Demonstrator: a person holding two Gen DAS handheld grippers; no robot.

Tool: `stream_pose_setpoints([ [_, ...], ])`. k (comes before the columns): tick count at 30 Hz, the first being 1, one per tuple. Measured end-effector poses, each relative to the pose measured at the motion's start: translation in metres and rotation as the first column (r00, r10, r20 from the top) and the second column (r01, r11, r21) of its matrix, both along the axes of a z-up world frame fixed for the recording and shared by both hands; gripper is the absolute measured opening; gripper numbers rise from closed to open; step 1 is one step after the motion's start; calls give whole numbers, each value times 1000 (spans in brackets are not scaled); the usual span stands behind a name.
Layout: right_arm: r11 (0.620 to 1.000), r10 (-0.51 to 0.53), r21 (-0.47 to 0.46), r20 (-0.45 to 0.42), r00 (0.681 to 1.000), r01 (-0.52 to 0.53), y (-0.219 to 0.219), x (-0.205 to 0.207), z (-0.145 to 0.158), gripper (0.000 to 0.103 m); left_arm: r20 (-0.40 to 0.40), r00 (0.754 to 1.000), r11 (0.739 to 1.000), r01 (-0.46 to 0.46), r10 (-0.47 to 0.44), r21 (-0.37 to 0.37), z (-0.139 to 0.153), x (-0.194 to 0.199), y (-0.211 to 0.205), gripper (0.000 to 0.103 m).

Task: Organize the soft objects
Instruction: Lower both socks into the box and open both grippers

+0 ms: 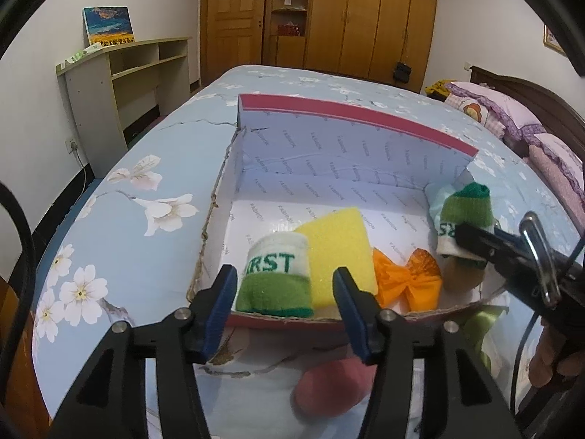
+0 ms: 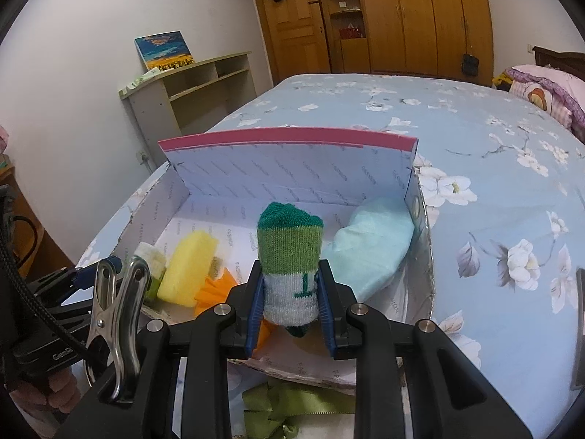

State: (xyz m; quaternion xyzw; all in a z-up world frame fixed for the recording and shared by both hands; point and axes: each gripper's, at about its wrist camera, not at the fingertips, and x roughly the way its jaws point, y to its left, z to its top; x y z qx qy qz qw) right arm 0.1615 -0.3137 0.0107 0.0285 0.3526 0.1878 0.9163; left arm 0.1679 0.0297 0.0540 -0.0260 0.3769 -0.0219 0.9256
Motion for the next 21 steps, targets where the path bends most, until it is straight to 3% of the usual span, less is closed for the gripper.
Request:
stream_pose_setpoints([
  [11,999,-10,32,-5,1000,10,-2,6,-7,28,9,1000,1000,2,-2,-3,1,-3,1,58],
  [21,999,-17,40,24,1000,16,-7,-4,-3,53,9,1000,999,0,1,-47,10,-15,11,58],
])
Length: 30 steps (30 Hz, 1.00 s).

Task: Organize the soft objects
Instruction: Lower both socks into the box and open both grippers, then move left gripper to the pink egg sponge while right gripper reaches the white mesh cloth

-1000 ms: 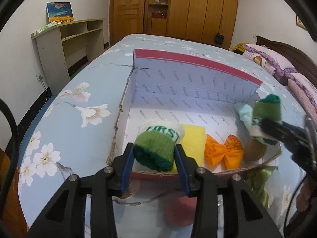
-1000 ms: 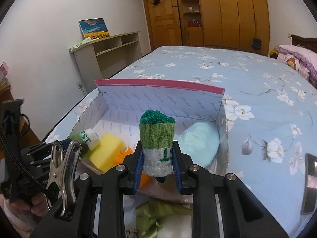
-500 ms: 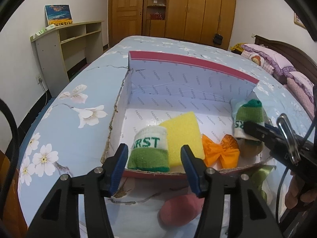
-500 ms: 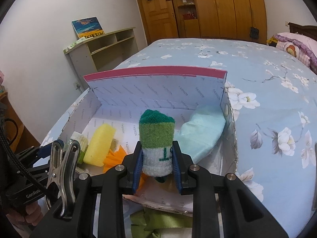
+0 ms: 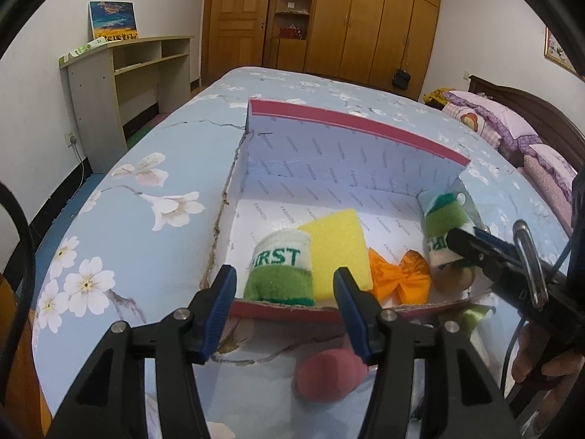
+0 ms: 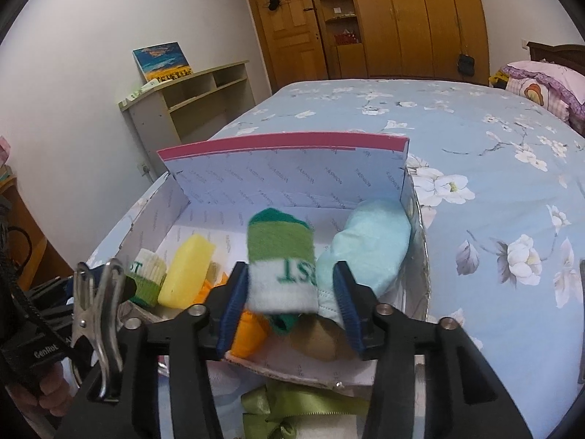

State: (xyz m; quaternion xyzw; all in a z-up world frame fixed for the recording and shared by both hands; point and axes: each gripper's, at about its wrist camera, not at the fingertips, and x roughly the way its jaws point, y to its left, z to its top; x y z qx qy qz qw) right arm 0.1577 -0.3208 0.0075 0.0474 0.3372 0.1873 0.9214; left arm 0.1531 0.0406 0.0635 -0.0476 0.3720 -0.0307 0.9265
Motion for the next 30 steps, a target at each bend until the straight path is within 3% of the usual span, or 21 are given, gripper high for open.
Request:
stream_pose_setpoints([
  [15,999,-47,12,70,996,46,-22,-42,25,54,10,1000,1000,22,-22,-13,12,-28,-5,58],
  [30,997,-49,-62,1,999,49,-51,-88,5,54,-21,997,997,74,-74,-7,1,-54,-21,58],
])
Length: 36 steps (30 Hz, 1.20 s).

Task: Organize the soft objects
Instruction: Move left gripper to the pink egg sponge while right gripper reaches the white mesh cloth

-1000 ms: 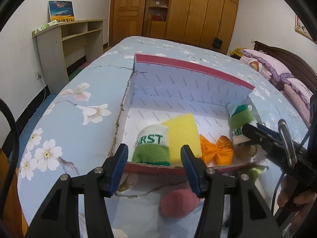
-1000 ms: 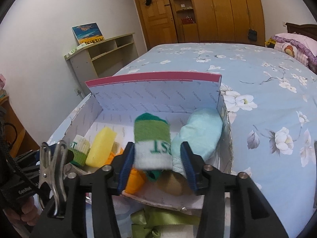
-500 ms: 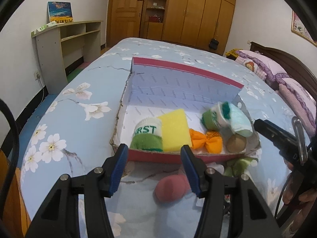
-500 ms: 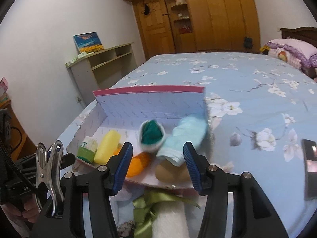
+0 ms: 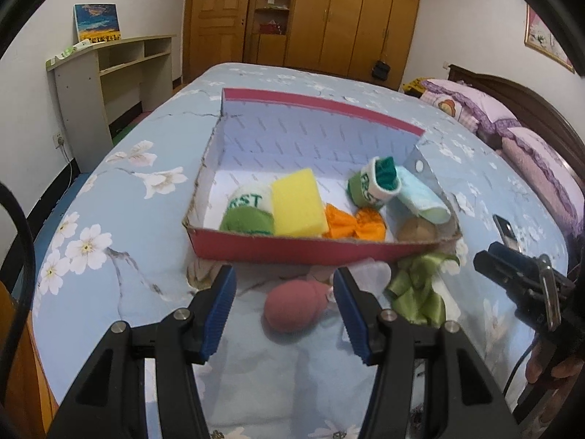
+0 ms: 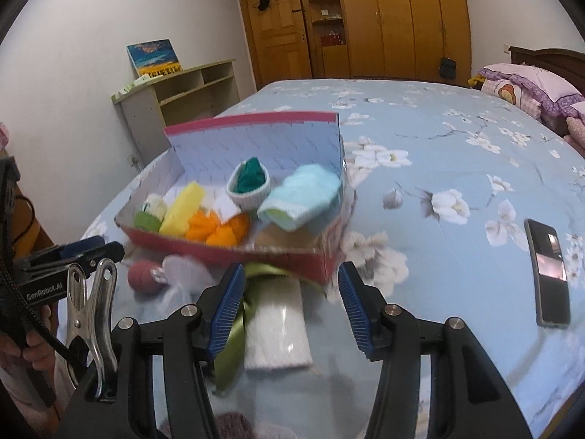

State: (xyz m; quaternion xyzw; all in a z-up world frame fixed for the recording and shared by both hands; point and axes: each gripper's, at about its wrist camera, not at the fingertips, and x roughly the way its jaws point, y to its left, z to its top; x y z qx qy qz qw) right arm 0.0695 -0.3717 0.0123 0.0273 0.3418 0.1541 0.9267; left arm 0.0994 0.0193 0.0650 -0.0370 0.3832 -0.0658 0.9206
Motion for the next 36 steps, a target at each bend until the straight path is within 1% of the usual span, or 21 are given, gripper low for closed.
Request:
stream_pose_setpoints([
  [6,1000,5,-12,-33,999,-5,-6,-9,-15,54,-32,999,999,-42,41,-15,-15,1,2,58],
  [8,1000,12,3,-60,998,-12,-8,-10,-23,54,-36,998,998,-52,52,-23,-19,0,5,58],
  [10,1000,24,21,-88,996,-23,-8,-9,-30,49,-36,998,998,-47,46,-30,-22,-1,6,58],
  [12,999,33,21,-108,994,-31,-7,-8,-36,46,-38,999,999,-27,26,-20,-26,-4,5,58],
  [17,998,62,23,-139,988,-59,-2,-8,-49,45,-56,998,1000,-2,3,16,-38,-3,-3,58],
  [21,999,40,-5,-159,987,-42,1,-6,-59,45,-70,998,1000,-2,3,17,-46,3,-6,58],
  [24,999,40,13,-174,984,-39,2,-4,-66,45,-67,998,1000,3,-2,5,-48,7,-6,58],
  [26,999,38,26,-177,983,-34,1,-3,-68,43,-60,998,1000,13,-14,-14,-50,8,-7,58],
  [29,999,42,40,-176,984,-36,-1,-4,-69,40,-65,998,1000,13,-14,-19,-54,10,-8,58],
  [30,998,43,42,-174,984,-36,-1,-5,-70,38,-67,998,1000,12,-13,-16,-54,11,-9,58],
  [31,998,46,44,-173,984,-38,-1,-6,-70,34,-68,998,1000,12,-13,-15,-54,11,-10,58],
  [36,997,68,42,-153,986,-62,4,-9,-68,26,-57,998,1000,-3,2,-21,-53,13,-9,57],
])
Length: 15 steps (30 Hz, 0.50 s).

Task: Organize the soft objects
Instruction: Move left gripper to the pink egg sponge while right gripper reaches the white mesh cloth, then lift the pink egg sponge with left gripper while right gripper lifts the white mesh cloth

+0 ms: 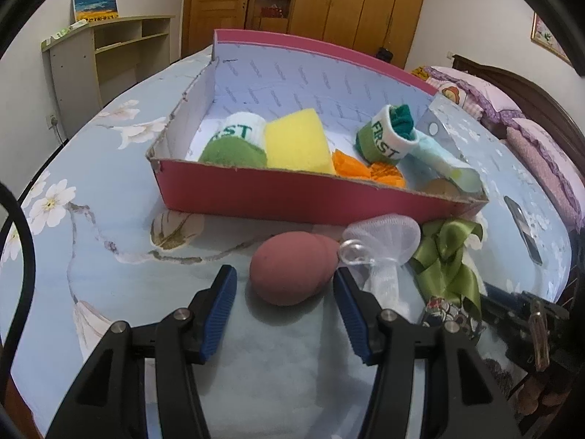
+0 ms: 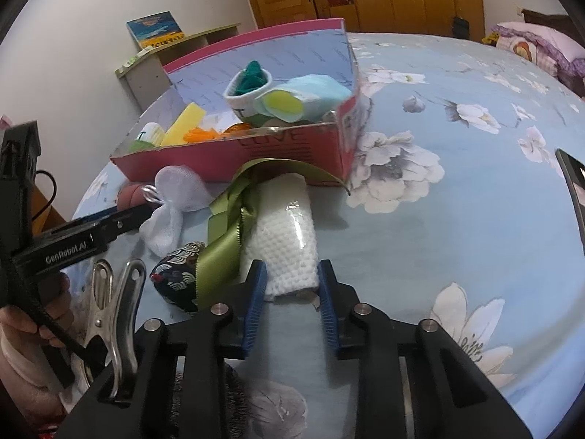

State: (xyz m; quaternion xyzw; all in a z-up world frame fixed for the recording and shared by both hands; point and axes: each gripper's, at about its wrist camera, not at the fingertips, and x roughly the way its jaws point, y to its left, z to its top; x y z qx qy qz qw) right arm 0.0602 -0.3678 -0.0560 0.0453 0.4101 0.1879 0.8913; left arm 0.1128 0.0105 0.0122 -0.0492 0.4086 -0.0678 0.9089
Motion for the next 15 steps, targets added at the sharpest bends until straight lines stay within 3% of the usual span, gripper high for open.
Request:
stream_pose_setpoints([
  [3,1000,-4,7,15,1000,3,-1,-1,1,17,-21,1000,1000,19,-19,-2,-2,1,2,44],
  [15,1000,-10,14,108,994,9,-5,-22,26,12,26,1000,1000,12,-12,-7,17,-17,8,42],
])
